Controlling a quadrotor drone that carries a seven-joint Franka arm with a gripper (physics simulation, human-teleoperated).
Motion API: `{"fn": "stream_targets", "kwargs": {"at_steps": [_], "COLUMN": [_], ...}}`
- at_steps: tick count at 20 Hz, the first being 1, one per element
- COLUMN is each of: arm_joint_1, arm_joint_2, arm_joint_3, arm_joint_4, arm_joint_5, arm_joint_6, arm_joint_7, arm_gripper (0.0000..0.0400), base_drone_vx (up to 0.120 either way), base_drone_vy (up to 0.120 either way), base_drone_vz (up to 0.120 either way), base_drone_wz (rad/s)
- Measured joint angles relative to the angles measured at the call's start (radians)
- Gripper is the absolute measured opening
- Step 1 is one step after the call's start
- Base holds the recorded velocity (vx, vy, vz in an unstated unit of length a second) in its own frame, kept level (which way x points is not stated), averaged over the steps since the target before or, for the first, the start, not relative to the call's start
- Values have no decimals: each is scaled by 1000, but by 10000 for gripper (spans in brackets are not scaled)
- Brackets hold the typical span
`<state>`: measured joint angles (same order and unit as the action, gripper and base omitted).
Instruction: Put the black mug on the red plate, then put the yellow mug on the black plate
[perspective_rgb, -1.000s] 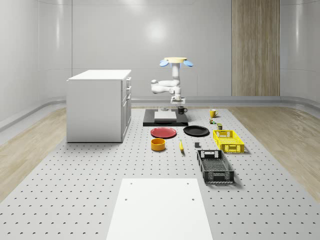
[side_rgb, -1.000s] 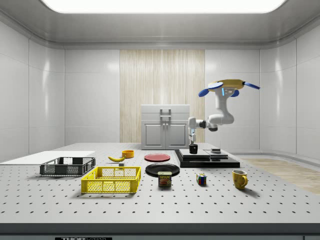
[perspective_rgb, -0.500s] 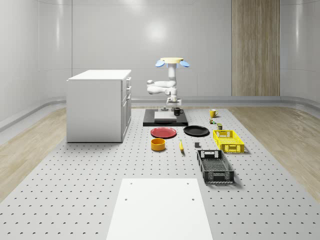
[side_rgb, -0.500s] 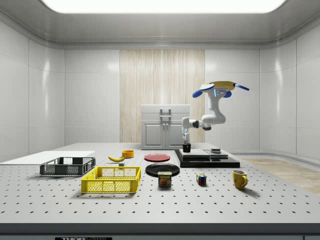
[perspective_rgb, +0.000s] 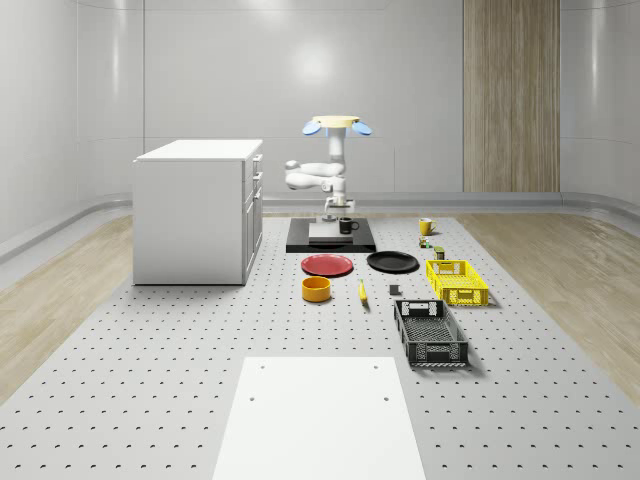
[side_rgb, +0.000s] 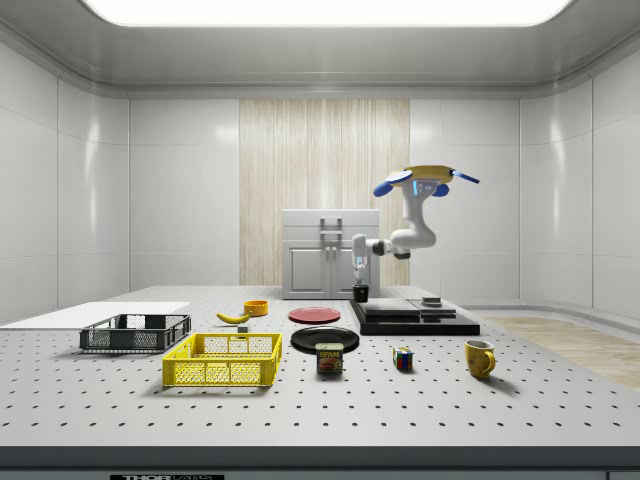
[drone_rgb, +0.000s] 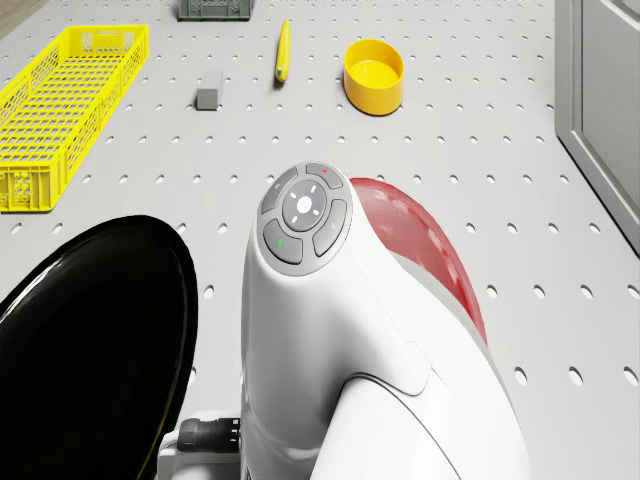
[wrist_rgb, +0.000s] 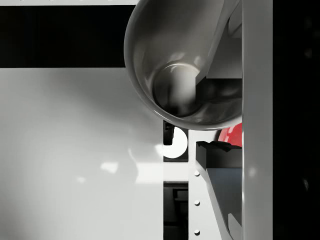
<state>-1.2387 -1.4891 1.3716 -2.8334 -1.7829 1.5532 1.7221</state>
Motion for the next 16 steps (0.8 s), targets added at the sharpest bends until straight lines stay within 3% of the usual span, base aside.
{"fn": "stream_targets", "kwargs": {"at_steps": [6, 16], "arm_joint_1": [-2, -5], "arm_joint_2": [-10, -24], "arm_joint_3": [1, 3], "arm_joint_4": [0, 1], "arm_joint_5": [4, 10], "arm_joint_6": [9, 22], "arm_joint_7": [2, 4], "arm_gripper": [110, 110], "base_drone_vx": [120, 120], "base_drone_vy": [0, -100], "base_drone_vz": [0, 0], "base_drone_wz": [0, 0]}}
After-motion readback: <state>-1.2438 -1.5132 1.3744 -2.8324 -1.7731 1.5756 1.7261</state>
